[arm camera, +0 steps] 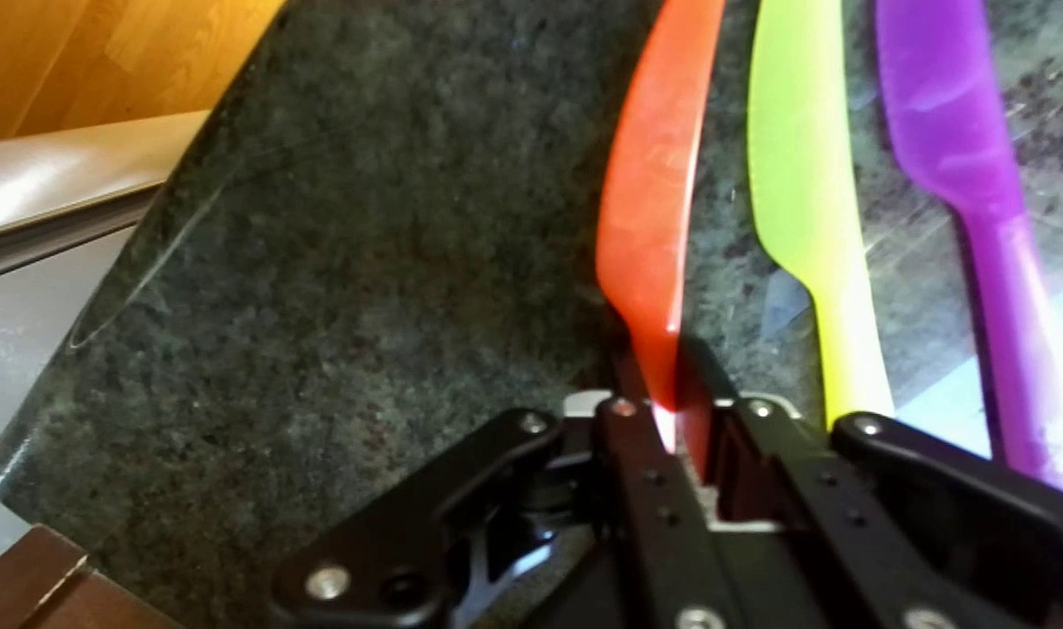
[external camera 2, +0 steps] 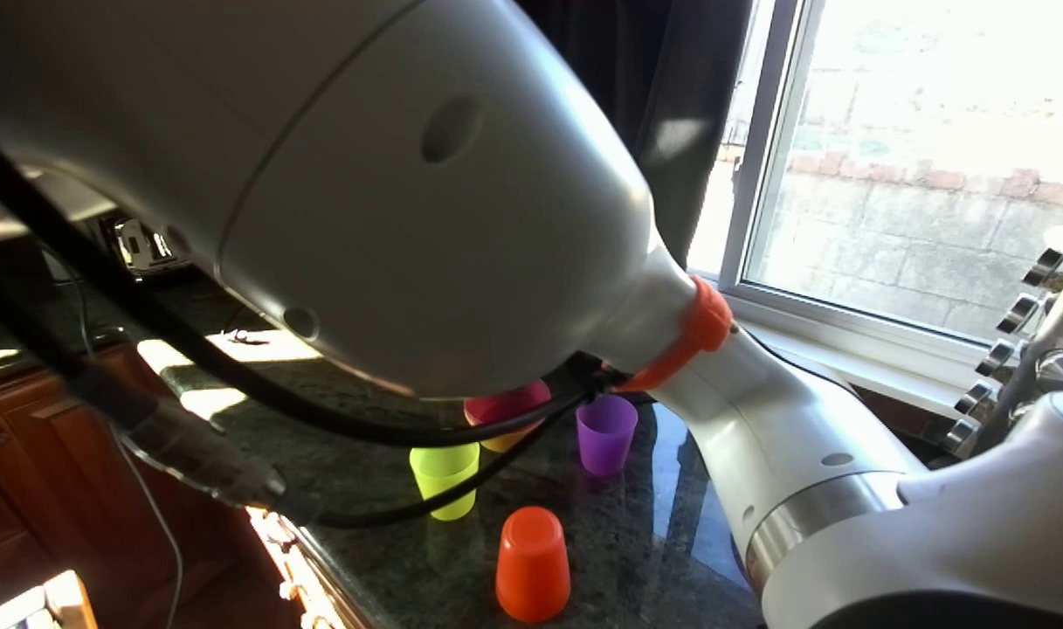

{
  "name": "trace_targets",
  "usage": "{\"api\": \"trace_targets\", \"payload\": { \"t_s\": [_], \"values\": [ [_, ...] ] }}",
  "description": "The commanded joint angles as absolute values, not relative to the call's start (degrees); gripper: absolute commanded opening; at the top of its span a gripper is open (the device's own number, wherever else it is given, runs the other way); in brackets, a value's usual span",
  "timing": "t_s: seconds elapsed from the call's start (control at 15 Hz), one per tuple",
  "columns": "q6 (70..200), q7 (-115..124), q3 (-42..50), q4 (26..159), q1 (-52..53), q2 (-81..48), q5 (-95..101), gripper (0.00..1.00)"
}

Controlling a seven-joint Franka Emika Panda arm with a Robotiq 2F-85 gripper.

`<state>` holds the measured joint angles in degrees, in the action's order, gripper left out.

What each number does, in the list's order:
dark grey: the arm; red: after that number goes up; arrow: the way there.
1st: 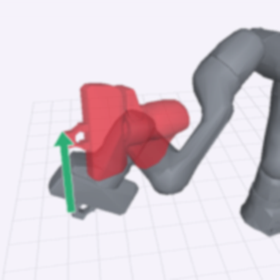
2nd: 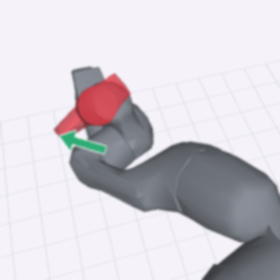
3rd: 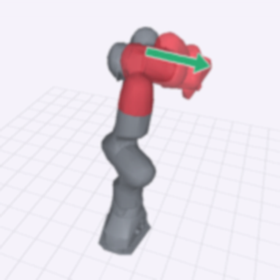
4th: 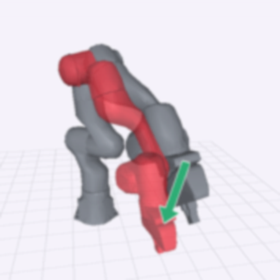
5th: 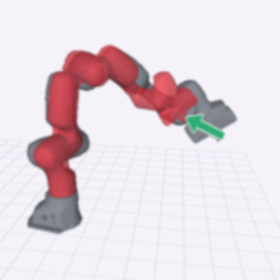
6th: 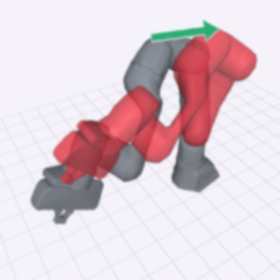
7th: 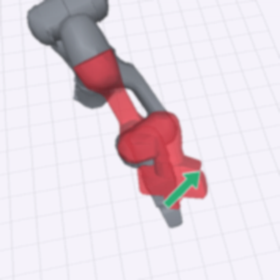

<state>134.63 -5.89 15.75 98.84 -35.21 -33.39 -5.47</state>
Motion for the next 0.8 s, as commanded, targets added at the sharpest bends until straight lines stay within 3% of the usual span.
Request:
{"api": "trace_targets", "payload": {
  "t_s": [0.0,0.73],
  "values": [
    [134.45,-7.45,15.68,100.57,-35.77,-31.23,-6.24,0.04],
    [135.72,-12.22,15.81,116.16,-32.82,-15.11,-6.02,0.04]
  ]
}}
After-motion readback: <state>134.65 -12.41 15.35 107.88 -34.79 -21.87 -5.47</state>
